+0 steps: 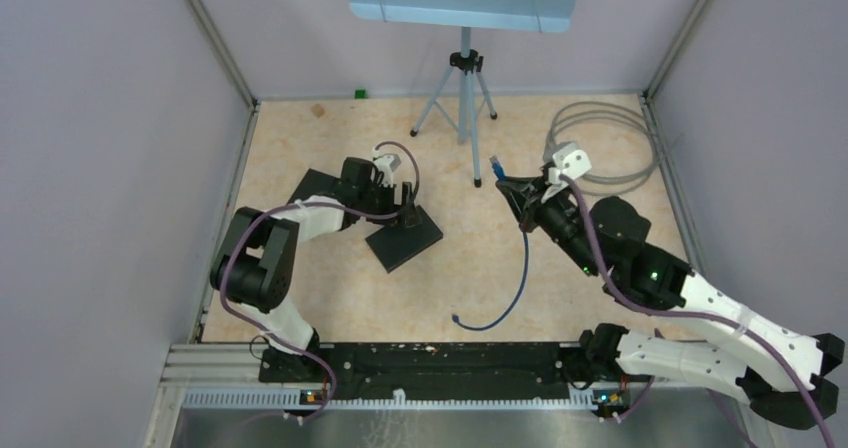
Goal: Insert the plug into the switch port
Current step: Insert the connector into the switch port.
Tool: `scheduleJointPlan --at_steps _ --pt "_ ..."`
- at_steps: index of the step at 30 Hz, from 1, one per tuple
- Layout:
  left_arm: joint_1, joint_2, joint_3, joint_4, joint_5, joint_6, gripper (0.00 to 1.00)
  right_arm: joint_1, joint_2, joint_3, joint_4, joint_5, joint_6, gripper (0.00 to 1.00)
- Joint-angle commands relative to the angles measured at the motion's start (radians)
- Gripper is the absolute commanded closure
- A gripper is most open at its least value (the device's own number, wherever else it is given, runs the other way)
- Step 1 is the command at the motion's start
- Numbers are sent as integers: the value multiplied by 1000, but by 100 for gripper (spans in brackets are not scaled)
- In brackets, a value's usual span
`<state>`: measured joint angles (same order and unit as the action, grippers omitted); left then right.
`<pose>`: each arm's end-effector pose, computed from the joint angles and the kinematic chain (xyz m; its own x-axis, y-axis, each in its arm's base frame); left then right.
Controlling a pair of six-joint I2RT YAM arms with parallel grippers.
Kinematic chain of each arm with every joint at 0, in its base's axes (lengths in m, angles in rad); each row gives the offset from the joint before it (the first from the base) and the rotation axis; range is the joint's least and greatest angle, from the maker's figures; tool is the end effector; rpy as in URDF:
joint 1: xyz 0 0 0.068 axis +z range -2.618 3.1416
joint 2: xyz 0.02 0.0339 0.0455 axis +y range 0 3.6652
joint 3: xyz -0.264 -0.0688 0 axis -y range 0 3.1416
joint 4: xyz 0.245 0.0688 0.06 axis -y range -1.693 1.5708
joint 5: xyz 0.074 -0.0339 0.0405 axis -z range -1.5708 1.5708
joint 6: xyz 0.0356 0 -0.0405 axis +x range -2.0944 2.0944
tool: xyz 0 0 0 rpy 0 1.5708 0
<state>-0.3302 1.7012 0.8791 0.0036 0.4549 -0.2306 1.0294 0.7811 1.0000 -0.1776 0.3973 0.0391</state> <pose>0.3142 -0.1242 0.1592 -0.8039 0.0585 -0.5919 0.4022 0.7866 -0.4685 0.0970 0.1346 0.4156 -0.0018 0.0669 -0.9978 -0.5914 0.8045 0.0550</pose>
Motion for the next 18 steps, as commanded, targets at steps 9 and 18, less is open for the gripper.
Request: scheduleJointPlan --at_steps 9,18 --pt "6 -104 -135 -18 -157 -66 1 -2 166 -204 179 188 -208 100" --pt "25 -58 -123 -11 -144 -91 1 -2 270 -307 161 20 43 100"
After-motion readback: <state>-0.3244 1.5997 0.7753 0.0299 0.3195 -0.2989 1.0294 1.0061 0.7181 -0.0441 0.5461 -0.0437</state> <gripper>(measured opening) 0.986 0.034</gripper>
